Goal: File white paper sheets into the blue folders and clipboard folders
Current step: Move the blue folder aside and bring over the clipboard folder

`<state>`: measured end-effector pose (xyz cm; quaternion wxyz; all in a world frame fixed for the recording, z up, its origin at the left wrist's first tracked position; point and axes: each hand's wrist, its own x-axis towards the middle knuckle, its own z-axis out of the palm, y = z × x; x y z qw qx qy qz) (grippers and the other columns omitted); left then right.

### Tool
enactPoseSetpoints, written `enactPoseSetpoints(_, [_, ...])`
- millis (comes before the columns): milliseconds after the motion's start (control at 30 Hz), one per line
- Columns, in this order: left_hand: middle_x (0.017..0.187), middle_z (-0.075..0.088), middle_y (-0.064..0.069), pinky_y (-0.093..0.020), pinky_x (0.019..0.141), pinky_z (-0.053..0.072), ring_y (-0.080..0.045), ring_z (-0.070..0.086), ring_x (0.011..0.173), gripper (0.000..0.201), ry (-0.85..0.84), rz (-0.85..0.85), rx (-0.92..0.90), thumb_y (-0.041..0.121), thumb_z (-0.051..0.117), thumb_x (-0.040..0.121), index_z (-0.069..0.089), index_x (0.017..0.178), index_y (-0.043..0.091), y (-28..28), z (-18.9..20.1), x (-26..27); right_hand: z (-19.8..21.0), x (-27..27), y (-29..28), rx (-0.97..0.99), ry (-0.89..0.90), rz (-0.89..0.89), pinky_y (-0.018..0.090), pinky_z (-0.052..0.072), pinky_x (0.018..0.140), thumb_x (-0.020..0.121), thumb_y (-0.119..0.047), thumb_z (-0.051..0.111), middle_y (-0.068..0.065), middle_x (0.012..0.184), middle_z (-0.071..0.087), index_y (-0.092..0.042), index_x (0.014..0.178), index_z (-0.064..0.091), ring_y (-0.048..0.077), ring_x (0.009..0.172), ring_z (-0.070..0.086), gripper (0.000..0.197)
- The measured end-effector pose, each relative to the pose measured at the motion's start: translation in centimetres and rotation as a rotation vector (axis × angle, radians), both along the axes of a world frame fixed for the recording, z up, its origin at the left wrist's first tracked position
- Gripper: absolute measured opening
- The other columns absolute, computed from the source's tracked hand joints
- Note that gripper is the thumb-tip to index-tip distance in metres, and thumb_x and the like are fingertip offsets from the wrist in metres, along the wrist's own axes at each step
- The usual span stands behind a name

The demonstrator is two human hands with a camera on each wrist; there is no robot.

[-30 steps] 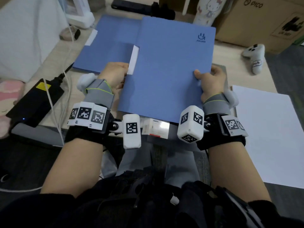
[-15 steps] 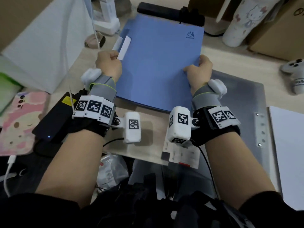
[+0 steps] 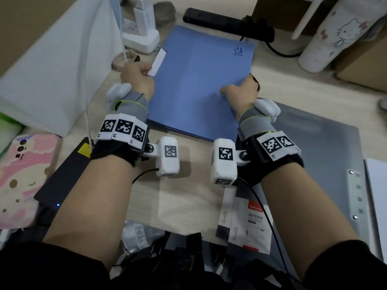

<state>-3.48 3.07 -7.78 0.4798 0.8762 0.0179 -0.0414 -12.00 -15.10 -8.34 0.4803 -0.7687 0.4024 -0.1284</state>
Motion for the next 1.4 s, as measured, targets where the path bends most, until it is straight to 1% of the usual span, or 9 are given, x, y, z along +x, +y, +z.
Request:
enactPoseSetpoints(233, [0.136, 0.054, -0.011, -0.018, 0.101, 0.036, -0.022, 0.051, 0.126, 0.046, -0.009, -0.052, 0.127, -0.004, 0.034, 0.089, 0.054, 0.129, 0.007, -0.3, -0.9, 0.7, -0.3, 0.4, 0.6, -0.031, 0.091, 0.026, 0.042, 0.045, 0.098, 0.05, -0.034, 0.066, 0.011, 0.126, 0.056, -0.004, 0.117, 0.053, 0.029, 0.118, 0.05, 0.075])
enactPoseSetpoints(500, [0.139, 0.051, -0.01, -0.028, 0.108, 0.037, -0.026, 0.048, 0.128, 0.047, 0.011, -0.058, 0.22, 0.001, 0.036, 0.09, 0.05, 0.133, 0.013, -0.1, -0.6, 0.3, -4.5, 1.8, -1.8, 0.039, -0.055, 0.056, 0.047, 0.051, 0.092, 0.024, -0.046, 0.055, 0.008, 0.124, 0.057, -0.006, 0.121, 0.05, 0.03, 0.113, 0.056, 0.105])
enactPoseSetpoints(600, [0.141, 0.047, -0.011, -0.033, 0.111, 0.034, -0.029, 0.039, 0.134, 0.049, 0.013, -0.121, 0.287, 0.002, 0.037, 0.088, 0.048, 0.135, 0.013, -0.3, 0.1, -0.1, -0.3, -0.3, 0.1, 0.11, -0.1, 0.061, 0.048, 0.053, 0.089, 0.035, -0.039, 0.065, 0.007, 0.118, 0.055, -0.009, 0.118, 0.049, 0.03, 0.109, 0.057, 0.09])
enactPoseSetpoints(667, [0.128, 0.054, -0.01, -0.033, 0.105, 0.035, -0.03, 0.037, 0.135, 0.04, -0.004, -0.194, 0.315, 0.01, 0.037, 0.085, 0.056, 0.121, 0.012, -0.8, 1.1, -1.0, 2.4, -1.9, 1.3, 0.125, -0.096, 0.052, 0.047, 0.052, 0.092, 0.061, -0.023, 0.073, 0.001, 0.109, 0.05, -0.006, 0.127, 0.047, 0.027, 0.108, 0.055, 0.073])
enactPoseSetpoints(733, [0.128, 0.054, -0.012, -0.032, 0.104, 0.035, -0.03, 0.036, 0.136, 0.038, -0.051, -0.246, 0.331, 0.011, 0.039, 0.087, 0.056, 0.121, 0.01, -1.4, 2.0, -2.0, 2.9, -2.6, 0.8, 0.096, -0.161, 0.077, 0.041, 0.047, 0.1, 0.077, -0.015, 0.069, 0.003, 0.125, 0.052, -0.007, 0.136, 0.043, 0.024, 0.117, 0.053, 0.065])
enactPoseSetpoints(833, [0.146, 0.042, -0.011, -0.027, 0.109, 0.029, -0.026, 0.038, 0.136, 0.046, -0.143, -0.298, 0.327, 0.006, 0.042, 0.092, 0.044, 0.138, 0.011, -2.4, 3.3, -3.7, 4.3, -4.5, 0.8, 0.047, -0.273, 0.113, 0.031, 0.049, 0.094, 0.074, -0.016, 0.067, 0.005, 0.12, 0.064, -0.01, 0.117, 0.062, 0.016, 0.107, 0.06, 0.044])
enactPoseSetpoints(1000, [0.13, 0.059, -0.008, -0.026, 0.107, 0.038, -0.021, 0.053, 0.123, 0.039, -0.156, -0.38, 0.081, 0.009, 0.049, 0.089, 0.056, 0.127, 0.01, -3.9, 4.6, -7.8, 5.4, -8.2, 0.0, 0.063, -0.361, 0.133, 0.03, 0.053, 0.068, 0.066, -0.013, 0.054, 0.002, 0.081, 0.069, -0.018, 0.074, 0.066, 0.02, 0.073, 0.073, 0.016])
enactPoseSetpoints(1233, [0.111, 0.069, -0.014, -0.034, 0.099, 0.048, -0.025, 0.063, 0.108, 0.043, -0.066, -0.486, -0.071, 0.024, 0.054, 0.076, 0.064, 0.114, 0.005, -5.7, 5.1, -15.5, 5.4, -15.2, -2.0, -0.082, -0.369, 0.064, 0.027, 0.056, 0.065, 0.076, -0.001, 0.057, 0.004, 0.073, 0.068, -0.02, 0.07, 0.065, 0.012, 0.059, 0.067, 0.021])
enactPoseSetpoints(1400, [0.122, 0.064, -0.009, -0.029, 0.101, 0.043, -0.023, 0.058, 0.116, 0.036, -0.024, -0.575, 0.093, 0.021, 0.059, 0.086, 0.061, 0.12, 0.009, -7.1, 4.2, -20.1, 4.9, -20.4, -3.3, -0.271, -0.208, -0.018, 0.042, 0.056, 0.081, 0.073, -0.019, 0.059, -0.001, 0.077, 0.07, -0.019, 0.082, 0.071, 0.023, 0.084, 0.069, 0.015])
